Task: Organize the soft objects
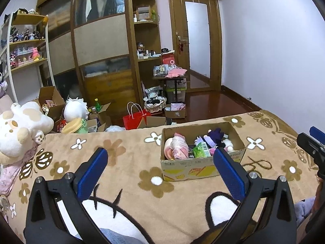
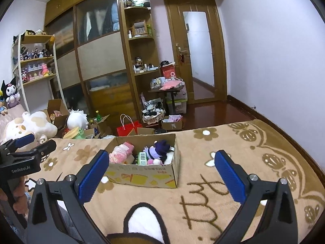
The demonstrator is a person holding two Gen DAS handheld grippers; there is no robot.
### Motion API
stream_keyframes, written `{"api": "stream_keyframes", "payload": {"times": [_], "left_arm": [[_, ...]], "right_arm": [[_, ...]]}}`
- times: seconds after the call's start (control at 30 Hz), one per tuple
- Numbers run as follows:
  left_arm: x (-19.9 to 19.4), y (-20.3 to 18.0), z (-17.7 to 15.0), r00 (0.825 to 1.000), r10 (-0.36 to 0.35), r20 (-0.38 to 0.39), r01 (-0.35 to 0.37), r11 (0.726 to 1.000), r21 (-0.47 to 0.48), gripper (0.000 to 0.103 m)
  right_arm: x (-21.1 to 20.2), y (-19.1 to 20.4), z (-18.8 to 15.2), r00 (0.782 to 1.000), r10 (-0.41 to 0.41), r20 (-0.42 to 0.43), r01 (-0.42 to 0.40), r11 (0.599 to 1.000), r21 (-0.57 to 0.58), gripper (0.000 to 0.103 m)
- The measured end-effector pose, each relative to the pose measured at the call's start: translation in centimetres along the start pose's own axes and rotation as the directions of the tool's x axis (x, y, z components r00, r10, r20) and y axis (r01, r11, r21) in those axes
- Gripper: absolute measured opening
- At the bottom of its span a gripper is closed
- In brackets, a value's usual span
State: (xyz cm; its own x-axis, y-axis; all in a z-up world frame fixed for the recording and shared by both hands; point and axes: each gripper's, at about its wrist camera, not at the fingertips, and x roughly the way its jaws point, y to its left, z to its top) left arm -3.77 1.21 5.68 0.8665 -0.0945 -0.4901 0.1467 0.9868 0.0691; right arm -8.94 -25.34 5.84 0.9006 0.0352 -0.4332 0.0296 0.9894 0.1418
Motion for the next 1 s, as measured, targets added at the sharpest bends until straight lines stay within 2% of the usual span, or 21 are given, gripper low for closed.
{"api": "stream_keyframes", "payload": {"times": [0.7,1.0], "left_arm": [[0.6,-0.3,-0.5,1.0,-0.014,-0.011,0.014,0.999,0.034,0.102],[0.7,-1.3,-1.0,0.999,-0.028,-0.022,0.03,0.996,0.084,0.103]], "right_arm": [[0.3,0.3,-1.0,1.0,-0.003,-0.013,0.003,1.0,-0.004,0.103],[0.4,0.4,-1.2,1.0,-0.008,-0.014,0.008,1.0,-0.002,0.103]]}}
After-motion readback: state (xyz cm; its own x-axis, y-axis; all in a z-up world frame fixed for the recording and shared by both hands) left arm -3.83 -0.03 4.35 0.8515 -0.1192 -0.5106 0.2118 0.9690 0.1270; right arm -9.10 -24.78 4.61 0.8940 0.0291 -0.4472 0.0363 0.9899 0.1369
